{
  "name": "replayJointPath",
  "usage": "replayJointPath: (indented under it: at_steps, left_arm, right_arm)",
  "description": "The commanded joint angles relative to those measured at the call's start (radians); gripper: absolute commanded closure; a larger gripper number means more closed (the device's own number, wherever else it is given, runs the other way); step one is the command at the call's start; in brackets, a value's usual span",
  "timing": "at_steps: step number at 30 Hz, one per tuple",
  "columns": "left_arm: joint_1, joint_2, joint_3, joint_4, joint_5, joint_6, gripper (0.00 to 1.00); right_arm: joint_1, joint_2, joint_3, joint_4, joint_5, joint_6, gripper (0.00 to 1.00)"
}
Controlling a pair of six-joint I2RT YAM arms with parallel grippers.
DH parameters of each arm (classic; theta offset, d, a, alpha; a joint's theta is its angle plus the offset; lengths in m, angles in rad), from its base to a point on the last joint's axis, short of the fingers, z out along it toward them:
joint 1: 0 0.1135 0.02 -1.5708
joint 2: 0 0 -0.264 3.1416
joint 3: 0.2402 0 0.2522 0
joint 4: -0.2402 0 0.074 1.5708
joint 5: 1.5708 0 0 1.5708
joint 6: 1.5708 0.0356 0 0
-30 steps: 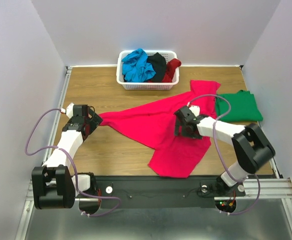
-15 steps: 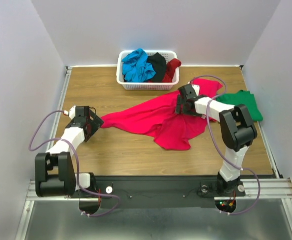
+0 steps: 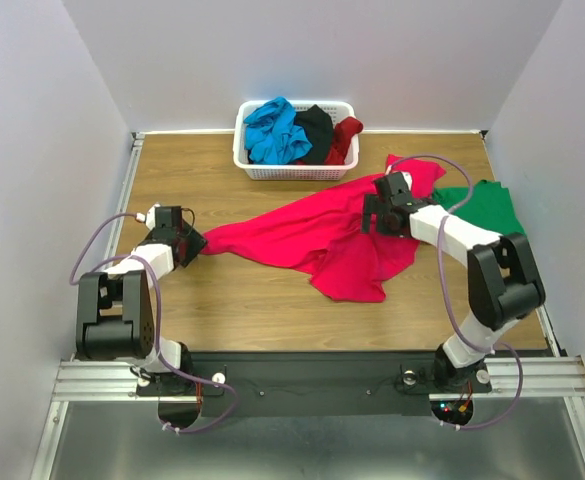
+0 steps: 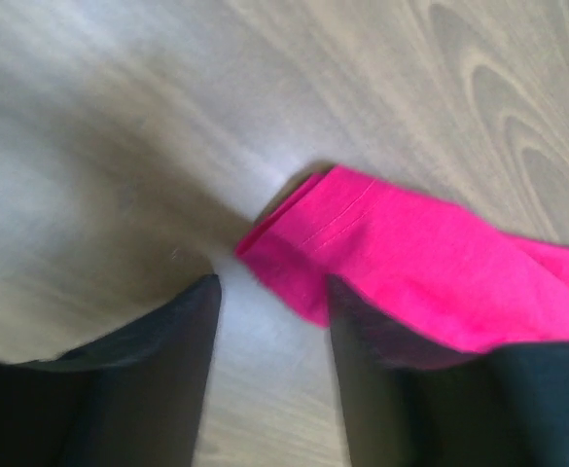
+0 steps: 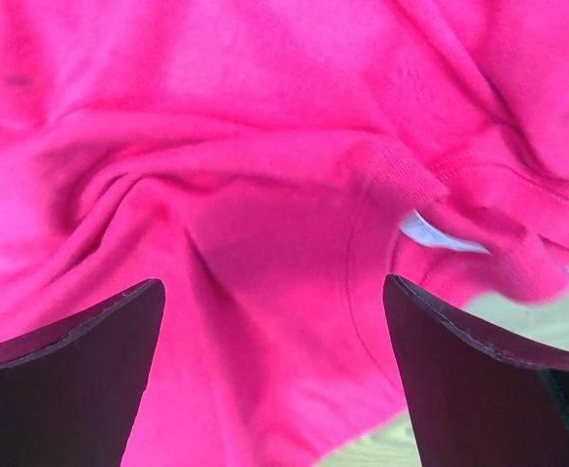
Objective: Fold and stack the t-shirts
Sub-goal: Flatten the tshirt out
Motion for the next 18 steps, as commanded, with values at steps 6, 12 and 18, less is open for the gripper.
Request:
replayJointPath:
  at_steps: [6,12,18]
  left_arm:
    - [0.001,0.092,-0.018,-0.027,0.028,0.009,0.79]
    - [0.001,0.070,-0.014,-0.028,0.037,0.013,1.00]
    - [0.001,-0.031,-0.064,-0.027,-0.018,0.003,1.00]
  right_arm:
    - [-0.004,-0.234,-0.089,0.013,-0.067,0.035,0.00]
    - [0.033,-0.414,-0.176,-0.022,-0.190,0.059,0.00]
    - [0.356,-0.413,-0.178,-0.104,-0.074,0.209,0.00]
